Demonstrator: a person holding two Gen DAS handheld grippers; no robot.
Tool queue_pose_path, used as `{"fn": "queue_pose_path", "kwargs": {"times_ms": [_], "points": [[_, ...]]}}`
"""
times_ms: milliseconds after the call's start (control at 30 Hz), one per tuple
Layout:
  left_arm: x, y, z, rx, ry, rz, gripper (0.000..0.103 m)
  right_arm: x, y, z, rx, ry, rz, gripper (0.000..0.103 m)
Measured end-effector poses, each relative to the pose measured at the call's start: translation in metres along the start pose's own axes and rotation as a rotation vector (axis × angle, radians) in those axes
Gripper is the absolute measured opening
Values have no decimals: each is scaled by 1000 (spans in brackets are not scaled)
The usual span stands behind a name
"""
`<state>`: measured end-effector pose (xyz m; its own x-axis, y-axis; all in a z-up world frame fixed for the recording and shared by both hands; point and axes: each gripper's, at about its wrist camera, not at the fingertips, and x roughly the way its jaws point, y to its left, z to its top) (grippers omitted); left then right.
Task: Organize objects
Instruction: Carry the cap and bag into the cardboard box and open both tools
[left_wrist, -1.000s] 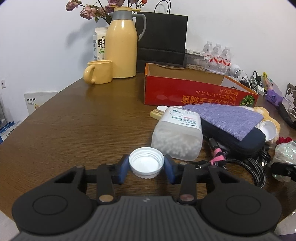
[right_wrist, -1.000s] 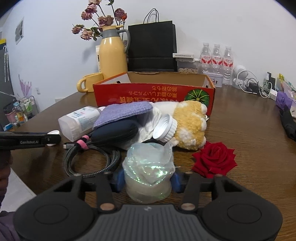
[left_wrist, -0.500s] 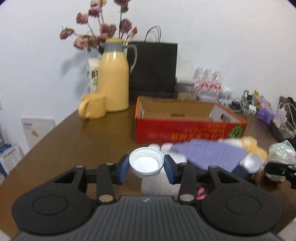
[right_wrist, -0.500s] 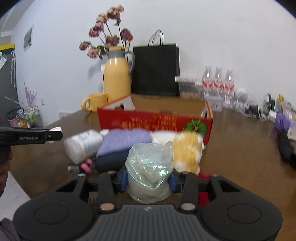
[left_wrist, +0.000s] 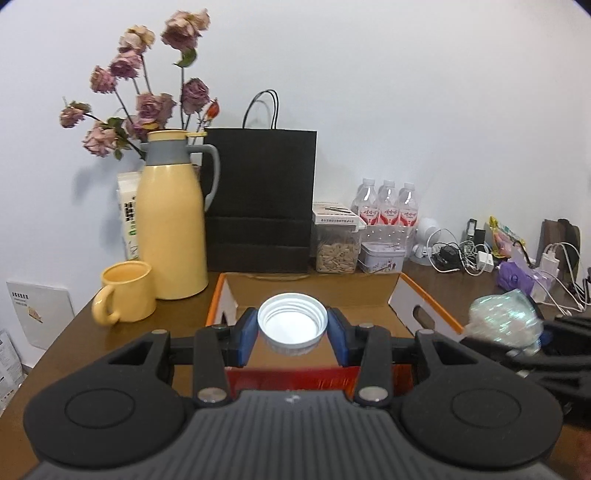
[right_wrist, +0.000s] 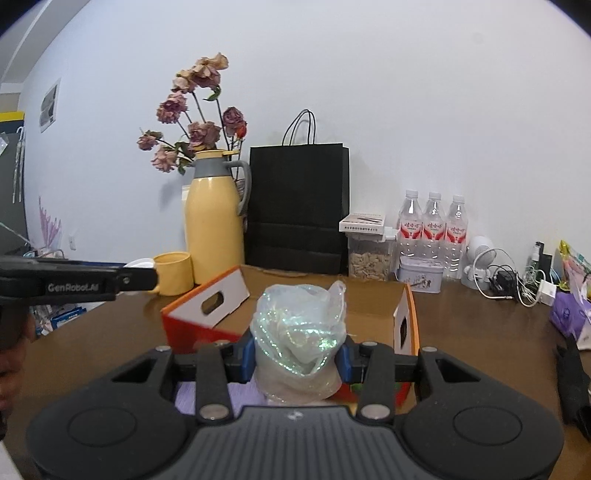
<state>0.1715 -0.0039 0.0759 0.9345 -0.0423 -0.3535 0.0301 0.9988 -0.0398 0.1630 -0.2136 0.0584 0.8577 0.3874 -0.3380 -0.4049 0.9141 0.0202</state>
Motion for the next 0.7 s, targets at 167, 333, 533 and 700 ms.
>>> {"fn": "queue_pose_path", "kwargs": {"times_ms": [167,333,533,700], "points": [[39,-19,20,28,26,48,41,46,-4,24,1,41,-24,40],[84,-25,25,-1,99,98,41,94,-11,40,26,103,-40,40],[136,-23,17,-16,198,190,41,151,-16,37,16,205,-104,40],[166,-17,0,-23,280,245,41,182,-26,23,27,274,-144,40]]}}
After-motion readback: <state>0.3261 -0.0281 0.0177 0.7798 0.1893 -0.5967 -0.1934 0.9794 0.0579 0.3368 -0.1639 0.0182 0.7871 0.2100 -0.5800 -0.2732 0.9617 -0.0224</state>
